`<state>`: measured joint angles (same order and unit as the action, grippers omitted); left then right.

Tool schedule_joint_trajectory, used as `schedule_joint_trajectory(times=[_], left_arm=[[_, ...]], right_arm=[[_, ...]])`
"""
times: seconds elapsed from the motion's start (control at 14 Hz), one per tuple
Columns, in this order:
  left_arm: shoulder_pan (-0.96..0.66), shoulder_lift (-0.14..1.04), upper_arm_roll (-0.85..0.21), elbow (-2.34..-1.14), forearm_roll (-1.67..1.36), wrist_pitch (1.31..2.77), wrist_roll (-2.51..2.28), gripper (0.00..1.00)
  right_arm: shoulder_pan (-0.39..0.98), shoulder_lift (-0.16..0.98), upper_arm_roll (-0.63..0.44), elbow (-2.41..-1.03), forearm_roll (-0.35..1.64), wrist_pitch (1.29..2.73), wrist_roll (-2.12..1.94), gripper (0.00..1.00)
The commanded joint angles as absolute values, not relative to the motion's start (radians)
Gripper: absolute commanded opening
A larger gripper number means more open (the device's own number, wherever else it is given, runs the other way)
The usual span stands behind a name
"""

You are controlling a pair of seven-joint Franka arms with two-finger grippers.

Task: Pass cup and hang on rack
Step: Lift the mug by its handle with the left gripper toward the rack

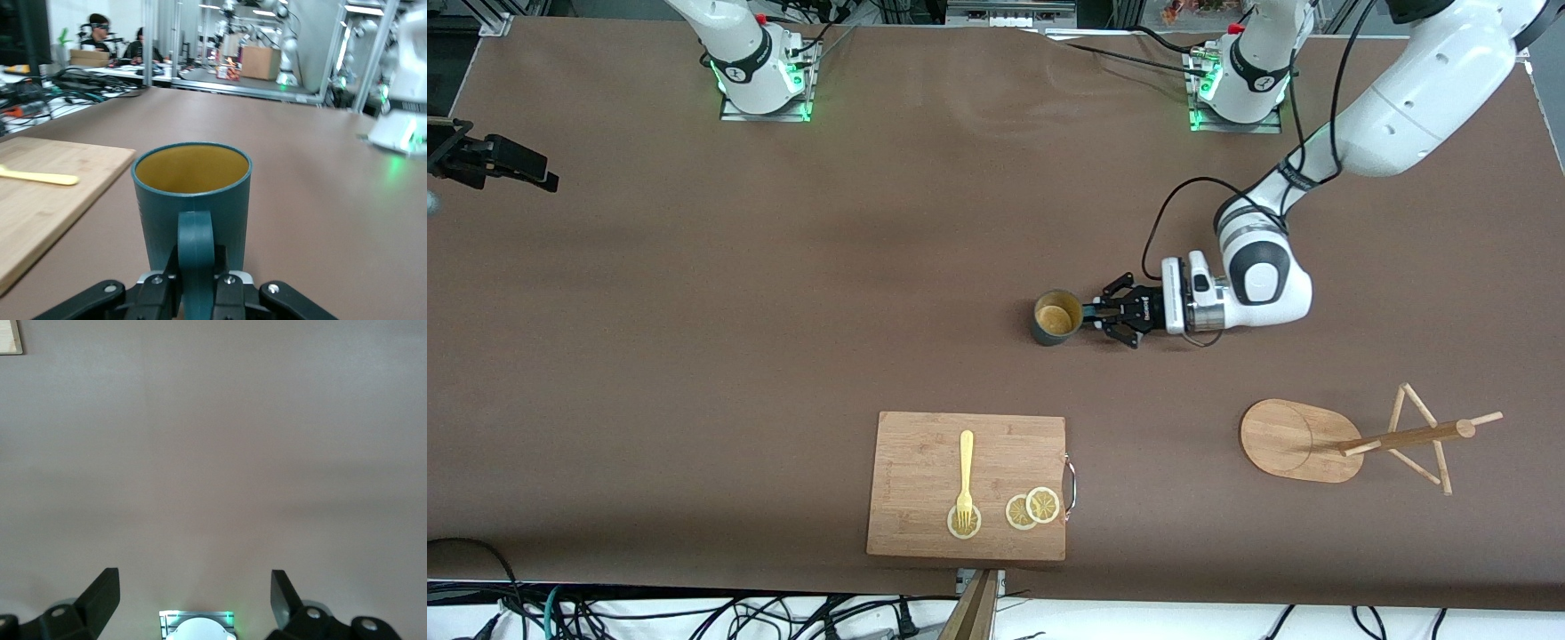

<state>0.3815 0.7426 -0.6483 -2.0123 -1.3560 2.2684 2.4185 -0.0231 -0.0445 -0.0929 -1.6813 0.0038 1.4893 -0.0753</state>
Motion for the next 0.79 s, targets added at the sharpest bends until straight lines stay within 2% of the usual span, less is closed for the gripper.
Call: schedule_joint_trajectory(times=[0.0,0.29,0.5,0.71], left_arm=[[0.455,0.568,-0.646,-2.118,-1.347,2.171,2.219,0.00],[0.586,0.471,-0.617,-2.123,-1.286,1.996,1.886,0.00],[0.617,0.393,-0.459,-2.102,-1.250,1.806,1.646,0.00],[0.652,0.448,-0.382,-2.024,-1.181,1.660,1.562,0.00]], right_arm=[[-0.020,-0.041,-0.094,-1.664,0.015,1.480,-0.067,1.00],[-0.020,-0.043,-0.094,-1.664,0.015,1.476,-0.067,1.00],[-0.020,-0.043,-0.094,-1.664,0.015,1.474,-0.067,1.00],[-0.020,-0.043,-0.094,-1.664,0.015,1.476,-0.067,1.00]])
